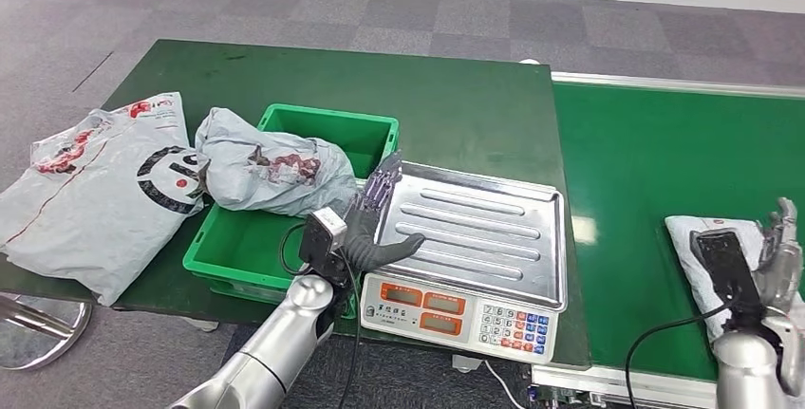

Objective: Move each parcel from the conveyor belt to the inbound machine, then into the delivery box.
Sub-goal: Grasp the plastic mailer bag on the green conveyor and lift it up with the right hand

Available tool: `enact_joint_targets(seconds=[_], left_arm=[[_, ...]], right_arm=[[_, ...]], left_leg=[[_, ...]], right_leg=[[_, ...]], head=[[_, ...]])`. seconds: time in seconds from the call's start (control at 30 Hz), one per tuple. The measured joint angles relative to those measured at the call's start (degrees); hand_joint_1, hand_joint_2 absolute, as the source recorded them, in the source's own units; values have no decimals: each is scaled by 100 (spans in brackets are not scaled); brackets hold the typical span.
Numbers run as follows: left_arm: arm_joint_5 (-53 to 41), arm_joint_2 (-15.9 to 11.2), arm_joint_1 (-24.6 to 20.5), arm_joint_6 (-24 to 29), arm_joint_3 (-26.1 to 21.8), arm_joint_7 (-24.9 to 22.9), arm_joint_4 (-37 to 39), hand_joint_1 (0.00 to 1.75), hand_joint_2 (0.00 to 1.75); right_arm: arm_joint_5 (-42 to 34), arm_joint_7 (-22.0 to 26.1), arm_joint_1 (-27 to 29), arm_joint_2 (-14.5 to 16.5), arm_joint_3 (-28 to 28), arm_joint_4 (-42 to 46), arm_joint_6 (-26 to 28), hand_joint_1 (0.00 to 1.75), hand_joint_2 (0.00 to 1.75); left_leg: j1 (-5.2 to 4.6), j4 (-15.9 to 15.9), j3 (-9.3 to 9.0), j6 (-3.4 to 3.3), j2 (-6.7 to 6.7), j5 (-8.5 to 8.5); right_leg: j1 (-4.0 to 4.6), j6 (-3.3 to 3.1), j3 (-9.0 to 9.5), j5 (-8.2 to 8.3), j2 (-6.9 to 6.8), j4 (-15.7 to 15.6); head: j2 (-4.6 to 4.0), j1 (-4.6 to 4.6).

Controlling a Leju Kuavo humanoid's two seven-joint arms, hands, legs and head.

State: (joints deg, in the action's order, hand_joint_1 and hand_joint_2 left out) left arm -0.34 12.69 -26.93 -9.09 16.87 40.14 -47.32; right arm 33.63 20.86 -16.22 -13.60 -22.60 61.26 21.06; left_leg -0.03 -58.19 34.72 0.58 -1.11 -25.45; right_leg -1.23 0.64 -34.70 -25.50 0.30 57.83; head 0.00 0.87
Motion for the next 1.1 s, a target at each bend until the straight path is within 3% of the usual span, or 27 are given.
enact_joint_targets(seconds=[0.1,0.23,0.3,0.47,0.63,0.7,0.97,1.0,1.1], left_arm=[[157,-37,86,-86,-8,8,-175,0,175],[176,-62,128,-197,-85,11,-290,0,175],[111,-74,144,-158,-99,12,-354,0,175],[55,-87,163,-109,-103,12,-442,0,175],[6,-84,151,43,-103,12,-423,0,175],[35,-85,144,71,-103,12,-401,0,175],[67,-75,76,112,-99,11,-295,0,175],[71,-74,67,123,-99,11,-279,0,175],[85,-74,28,160,-98,11,-230,0,175]], right_arm=[[972,-331,-207,-367,0,-517,197,0,175],[2000,-1380,-428,-795,5,-1354,-261,0,175],[2247,-1687,-457,-959,9,-1700,-399,0,175],[2361,-1850,-507,-1181,10,-2186,-552,0,175],[2534,-2797,-525,-1488,71,-2830,-2077,0,175],[2526,-2806,-494,-1581,81,-3042,-2248,0,175],[2677,-2724,-489,-1685,157,-3395,-2091,0,175],[2758,-2733,-488,-1683,195,-3403,-2083,24,175],[2930,-2741,-489,-1662,342,-3406,-2116,155,175]], left_leg=[[0,-1,1,-1,-1,0],[0,-2,5,-3,-20,1],[0,-2,10,-4,-29,2],[1,-1,9,-3,-24,1],[-1,-2,11,-7,-44,-2],[-2,-2,10,-9,-41,-4],[-2,-2,3,-10,-29,-8],[-2,-2,3,-11,-29,-8],[0,-3,1,-11,-29,-8]], right_leg=[[0,0,0,0,-2,0],[1,3,0,-1,-17,0],[1,6,0,-4,-27,0],[2,8,-4,-8,-21,0],[-1,18,2,-17,-41,-2],[-3,18,2,-17,-37,-2],[-3,19,3,-18,-23,-2],[-3,19,4,-18,-23,-2],[0,19,9,-18,-23,-2]], head=[[0,0],[0,1],[0,0],[0,1],[0,1],[0,1],[0,2],[0,2],[0,2]])
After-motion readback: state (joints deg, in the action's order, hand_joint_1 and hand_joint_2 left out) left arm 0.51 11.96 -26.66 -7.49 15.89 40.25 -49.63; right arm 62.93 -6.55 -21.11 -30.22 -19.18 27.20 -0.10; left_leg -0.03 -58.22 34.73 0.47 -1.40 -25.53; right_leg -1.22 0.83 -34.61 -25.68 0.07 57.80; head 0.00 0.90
